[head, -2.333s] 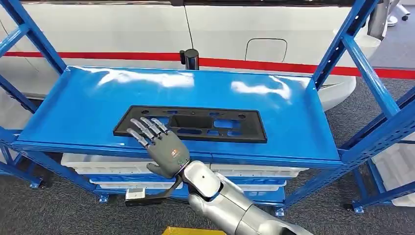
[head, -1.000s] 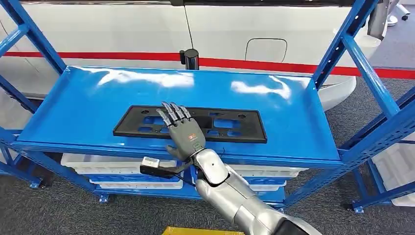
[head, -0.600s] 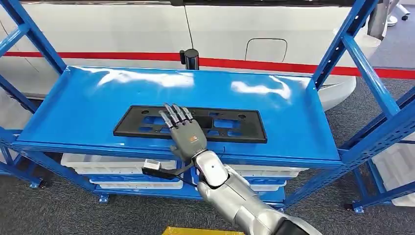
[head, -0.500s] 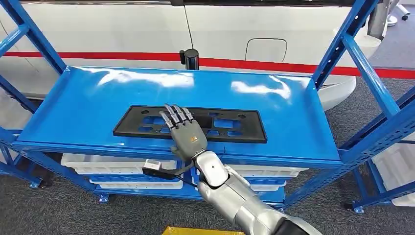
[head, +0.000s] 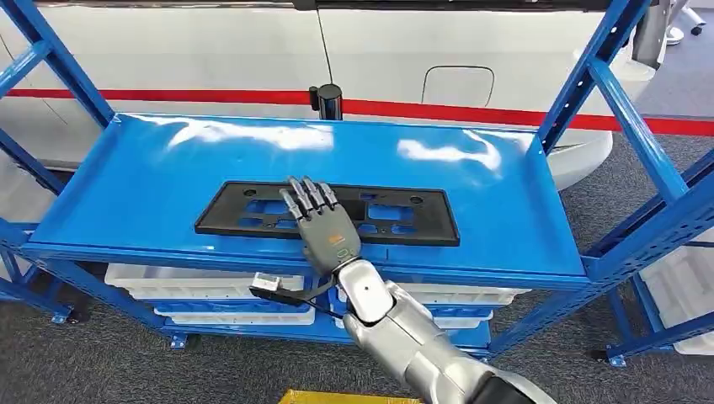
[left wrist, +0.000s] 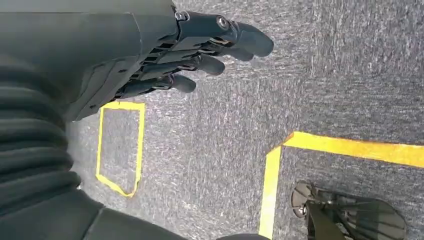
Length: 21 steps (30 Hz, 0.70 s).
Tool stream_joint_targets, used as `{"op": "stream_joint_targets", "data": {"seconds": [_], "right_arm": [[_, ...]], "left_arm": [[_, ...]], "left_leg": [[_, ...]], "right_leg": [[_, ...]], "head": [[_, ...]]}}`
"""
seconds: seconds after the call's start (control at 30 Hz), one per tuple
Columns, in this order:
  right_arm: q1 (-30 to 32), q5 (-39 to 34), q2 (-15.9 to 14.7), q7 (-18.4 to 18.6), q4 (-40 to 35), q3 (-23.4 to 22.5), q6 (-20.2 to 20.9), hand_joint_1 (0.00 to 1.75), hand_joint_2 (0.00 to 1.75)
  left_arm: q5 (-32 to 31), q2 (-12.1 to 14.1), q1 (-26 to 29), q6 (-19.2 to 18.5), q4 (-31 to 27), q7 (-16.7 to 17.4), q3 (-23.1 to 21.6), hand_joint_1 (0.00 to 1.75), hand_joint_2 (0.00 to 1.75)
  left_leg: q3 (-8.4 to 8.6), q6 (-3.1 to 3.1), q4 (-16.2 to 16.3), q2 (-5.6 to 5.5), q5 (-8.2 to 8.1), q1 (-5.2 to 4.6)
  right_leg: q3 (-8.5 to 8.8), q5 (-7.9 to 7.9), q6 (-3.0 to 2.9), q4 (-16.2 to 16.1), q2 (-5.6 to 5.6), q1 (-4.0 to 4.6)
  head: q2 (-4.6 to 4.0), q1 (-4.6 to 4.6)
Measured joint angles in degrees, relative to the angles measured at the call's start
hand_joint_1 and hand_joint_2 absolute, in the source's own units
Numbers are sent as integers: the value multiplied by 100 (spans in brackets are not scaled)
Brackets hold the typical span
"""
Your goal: Take the parts from the cabinet and place them on the table.
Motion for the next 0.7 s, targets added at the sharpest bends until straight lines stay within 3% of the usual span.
{"op": "stream_joint_targets", "data": {"seconds": [0.27,0.7], "right_arm": [[-66,551,0,490,157,-258,57,0,175],[-198,915,0,867,267,-457,511,0,175]], "left_arm": [[0,-13,1,31,0,0,2,0,175],[22,-22,-1,33,0,11,2,0,175]], "left_leg": [[0,0,0,0,0,0],[2,0,0,0,0,0]], "right_leg": [[0,0,0,0,0,0],[3,0,0,0,0,0]], "head": [[2,0],[0,2]]}}
